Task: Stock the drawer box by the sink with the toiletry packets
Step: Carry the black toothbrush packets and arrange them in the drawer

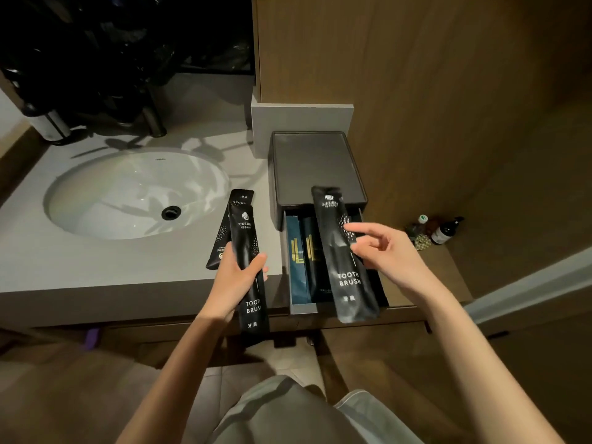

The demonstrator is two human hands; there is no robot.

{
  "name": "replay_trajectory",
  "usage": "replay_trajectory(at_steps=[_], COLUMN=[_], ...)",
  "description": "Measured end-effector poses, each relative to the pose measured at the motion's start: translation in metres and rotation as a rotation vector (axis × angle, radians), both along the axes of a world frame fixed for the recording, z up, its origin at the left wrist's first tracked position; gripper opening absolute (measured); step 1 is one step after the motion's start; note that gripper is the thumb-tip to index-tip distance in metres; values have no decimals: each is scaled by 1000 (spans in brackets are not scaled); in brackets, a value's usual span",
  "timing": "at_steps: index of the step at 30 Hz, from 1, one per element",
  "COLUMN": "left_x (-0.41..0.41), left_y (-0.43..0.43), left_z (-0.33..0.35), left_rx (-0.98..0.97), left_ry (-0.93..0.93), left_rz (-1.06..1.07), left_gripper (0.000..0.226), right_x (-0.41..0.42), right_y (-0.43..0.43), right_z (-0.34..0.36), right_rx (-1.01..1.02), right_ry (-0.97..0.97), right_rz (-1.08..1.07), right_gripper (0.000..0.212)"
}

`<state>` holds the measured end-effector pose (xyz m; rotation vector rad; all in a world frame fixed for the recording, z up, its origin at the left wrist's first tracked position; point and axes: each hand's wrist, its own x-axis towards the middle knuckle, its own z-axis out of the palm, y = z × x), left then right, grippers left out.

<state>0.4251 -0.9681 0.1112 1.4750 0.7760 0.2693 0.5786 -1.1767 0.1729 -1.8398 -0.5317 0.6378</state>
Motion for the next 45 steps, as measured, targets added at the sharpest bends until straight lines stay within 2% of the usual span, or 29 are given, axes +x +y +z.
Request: replay_trajectory(at_steps=[3,7,10,16,22,26,31,34,37,41,45], left_x=[8,20,23,24,21,21,22,22,22,23,23], left_y=[-5,-19,-23,-26,-28,-31,-30,-30,-30,-32,-33], left_z=[-13,-19,-22,-24,-27,-27,-30,-32,-33,-32,-31], left_rx=[29,40,67,88,95,96,114,110,111,99,87], left_ry=[63,54,57,27,30,65,84,77,77,73,59], left_rz=[-62,-72,-49,-4,-4,-2,-3,-3,8,15,18], left_gripper=[72,54,60,48,58,53,50,51,55,52,54], right_x=[3,4,7,11,0,-6,-2,0,2,10,10], right_y=[-11,-5,15,58,78,79,68,55,42,36,36], right_z=[-12,-27,-38,-67,-83,-85,-81,-76,-73,-83,-92], right_rx=[-101,-187,-216,-249,-202,-198,-328,-430,-511,-604,-690], right_ry=[123,171,84,-148,-203,-297,-461,-621,-632,-667,-764], right_rz=[86,113,58,-37,-117,-119,43,238,366,511,556], right_gripper=[33,31,31,29,30,30,39,51,58,54,56])
